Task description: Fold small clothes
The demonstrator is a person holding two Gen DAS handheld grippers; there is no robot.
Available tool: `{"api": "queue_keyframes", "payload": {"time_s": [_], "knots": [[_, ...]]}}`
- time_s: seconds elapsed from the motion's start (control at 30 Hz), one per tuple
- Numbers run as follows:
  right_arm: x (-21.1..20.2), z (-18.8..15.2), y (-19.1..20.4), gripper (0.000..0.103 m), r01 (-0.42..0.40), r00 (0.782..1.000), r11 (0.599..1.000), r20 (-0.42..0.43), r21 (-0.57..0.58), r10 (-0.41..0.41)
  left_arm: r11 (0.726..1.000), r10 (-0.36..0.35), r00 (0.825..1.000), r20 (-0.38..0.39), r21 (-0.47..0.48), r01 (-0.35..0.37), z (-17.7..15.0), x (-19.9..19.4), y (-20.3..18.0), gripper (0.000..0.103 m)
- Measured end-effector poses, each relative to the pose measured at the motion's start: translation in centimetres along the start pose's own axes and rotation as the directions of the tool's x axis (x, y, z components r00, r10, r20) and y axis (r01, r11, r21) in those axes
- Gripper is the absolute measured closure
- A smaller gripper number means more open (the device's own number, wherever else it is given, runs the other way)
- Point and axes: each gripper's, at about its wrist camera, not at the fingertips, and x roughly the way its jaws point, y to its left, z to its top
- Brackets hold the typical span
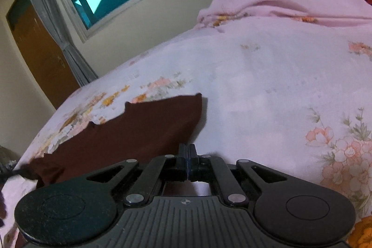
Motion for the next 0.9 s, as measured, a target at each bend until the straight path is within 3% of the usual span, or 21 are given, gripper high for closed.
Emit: {"api": "queue_keyframes", "payload": {"time_s": [0.07,0.2,0.23,0.27,0.33,0.43,0.47,0.5,0.53,0.57,0.63,0.73,0.8,0.9], "knots": [[-0.5,-0.1,-0.1,0.102,-0.007,1.000,1.000,0.024,0.009,0.006,0.998,-0.055,0.997,0.056,0.010,0.055,2.6,-1.5,-2.4,0.100],[-1.0,-0.5,-0.4,0.102,-0.012,0.999,1.000,0.043,0.020,0.011,0.997,-0.059,0.992,0.112,-0.049,0.065,7.5,-1.4,-4.6,0.100],[-1.2,-0.7,-0.5,0.102,-0.017,0.999,0.999,0.044,0.028,0.016,0.992,-0.004,0.996,0.086,-0.124,0.014,8.5,-0.4,-3.6,0.100],[-1.3,-0.8,-0.6,0.102,-0.022,0.999,0.999,0.045,0.039,0.020,0.971,0.059,0.998,0.027,-0.233,-0.051,8.7,0.7,-1.8,0.100],[-1.7,-1.1,-0.6,0.102,-0.041,0.999,0.997,0.039,0.068,0.038,0.910,0.122,0.990,-0.065,-0.391,-0.137,7.9,2.8,2.1,0.100],[-2.3,-1.7,-0.1,0.102,-0.138,0.990,0.983,0.021,0.118,0.137,0.917,0.123,0.989,-0.081,-0.371,-0.144,6.9,3.1,2.4,0.100],[-2.2,-1.8,0.1,0.091,-0.155,0.988,0.980,0.013,0.123,0.154,0.929,0.108,0.992,-0.069,-0.349,-0.125,6.7,2.7,1.8,0.100],[-2.0,-2.0,0.6,0.073,-0.161,0.987,0.980,-0.004,0.117,0.163,0.936,0.095,0.994,-0.061,-0.335,-0.110,6.8,2.4,1.3,0.100],[-2.0,-2.1,1.1,0.032,-0.169,0.985,0.981,-0.003,0.100,0.170,0.944,0.089,0.994,-0.059,-0.315,-0.103,6.8,1.9,0.7,0.100],[-2.4,-2.3,1.7,0.023,-0.171,0.985,0.983,0.028,0.074,0.169,0.950,0.085,0.995,-0.058,-0.295,-0.099,6.9,1.5,0.0,0.100],[-2.7,-2.3,2.2,0.023,-0.209,0.978,0.976,0.037,0.064,0.207,0.950,0.080,0.995,-0.052,-0.300,-0.092,6.9,0.7,-0.5,0.100],[-1.7,-2.7,2.1,0.032,-0.218,0.975,0.966,-0.018,0.140,0.223,0.943,0.073,0.997,-0.011,-0.324,-0.073,7.1,-1.2,-1.6,0.100],[-1.3,-2.8,1.3,0.032,-0.275,0.957,0.932,-0.025,0.235,0.288,0.936,0.060,0.998,0.003,-0.348,-0.056,7.1,-2.4,-2.7,0.100],[-0.3,-2.6,-0.2,0.032,-0.246,0.963,0.922,-0.031,0.299,0.267,0.900,0.052,0.998,0.022,-0.434,-0.037,6.4,-5.3,-4.3,0.100]]}}
